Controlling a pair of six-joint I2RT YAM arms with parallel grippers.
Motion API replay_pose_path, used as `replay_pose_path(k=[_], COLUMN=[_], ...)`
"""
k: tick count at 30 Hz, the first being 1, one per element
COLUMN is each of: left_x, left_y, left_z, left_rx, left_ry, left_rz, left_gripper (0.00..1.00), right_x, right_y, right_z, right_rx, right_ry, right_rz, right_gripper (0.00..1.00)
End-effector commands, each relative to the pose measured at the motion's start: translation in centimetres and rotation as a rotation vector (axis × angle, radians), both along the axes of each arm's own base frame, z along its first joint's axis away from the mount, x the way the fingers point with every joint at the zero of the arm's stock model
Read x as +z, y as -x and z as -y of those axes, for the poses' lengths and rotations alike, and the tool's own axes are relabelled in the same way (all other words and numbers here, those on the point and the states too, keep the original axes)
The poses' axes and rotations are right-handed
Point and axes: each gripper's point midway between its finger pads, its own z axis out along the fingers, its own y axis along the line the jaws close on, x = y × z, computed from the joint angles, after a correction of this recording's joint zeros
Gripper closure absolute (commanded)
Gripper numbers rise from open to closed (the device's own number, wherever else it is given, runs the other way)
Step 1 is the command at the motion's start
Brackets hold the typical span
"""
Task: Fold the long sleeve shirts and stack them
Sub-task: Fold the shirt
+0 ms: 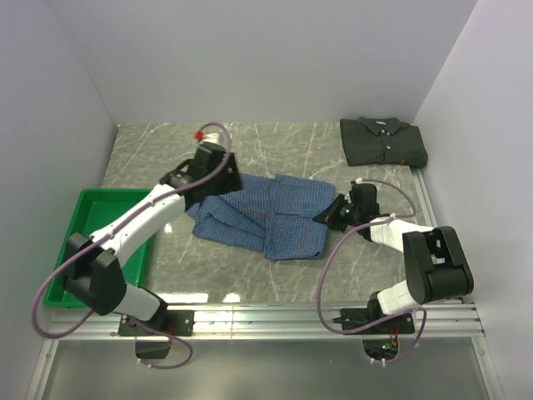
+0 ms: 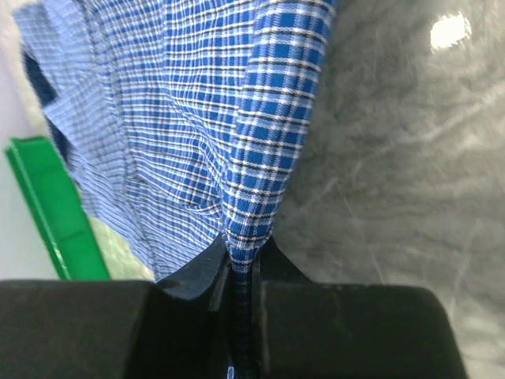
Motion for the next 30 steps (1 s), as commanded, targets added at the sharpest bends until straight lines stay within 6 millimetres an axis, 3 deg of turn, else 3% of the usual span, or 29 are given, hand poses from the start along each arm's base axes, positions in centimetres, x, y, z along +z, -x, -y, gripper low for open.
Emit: replay_pose_path(k=[1,6,9,13,16,18,19,22,24,25,30], left_x=[-5.3,-8.9,-11.3,-13.6,-15.0,-16.5,-16.9,-19.0,-19.4,-19.9,-19.7], left_y=[-1.4,-4.1,-4.9,-5.3,-5.4,-4.9,-4.8,-3.0,-2.1,-1.0,2.4], left_z=[-7.7,-14.0,-15.1,-14.8,-14.7,-14.6,-14.3,-14.5,-14.0,-13.9,-12.3], left_rx=[0.166,0.332,0.349,0.333,0.337,0.334,0.321,0.353,0.355,0.37,0.385], left_ry=[-0.089,-0.025,-0.032,-0.043,-0.051,-0.054,-0.044,-0.052,-0.045,-0.047,0.001], left_rz=[-0.158,-0.268,-0.331,-0.397,-0.423,-0.466,-0.48,-0.551,-0.57,-0.597,-0.604], left_gripper=[0.28,0.36,0.38,0.44,0.51,0.62,0.62,0.7,0.75,0.76,0.8], right_x=[1.3,2.2,3.0,3.7,3.8,3.8,3.9,4.3,4.5,5.4,7.3], right_y=[0.2,0.1,-0.2,-0.5,-0.5,-0.5,-0.6,-0.8,-0.8,-1.4,-2.1], right_z=[0.4,1.4,1.9,2.1,2.3,2.3,2.3,2.5,3.3,3.6,6.0], right_rx=[0.059,0.08,0.09,0.102,0.106,0.11,0.111,0.113,0.098,0.087,0.05], right_ry=[0.068,0.16,0.2,0.227,0.238,0.245,0.246,0.265,0.312,0.332,0.487], right_rz=[0.031,0.029,0.046,0.059,0.064,0.063,0.064,0.068,0.059,0.076,0.071], right_gripper=[1.0,1.0,1.0,1.0,1.0,1.0,1.0,1.0,1.0,1.0,1.0])
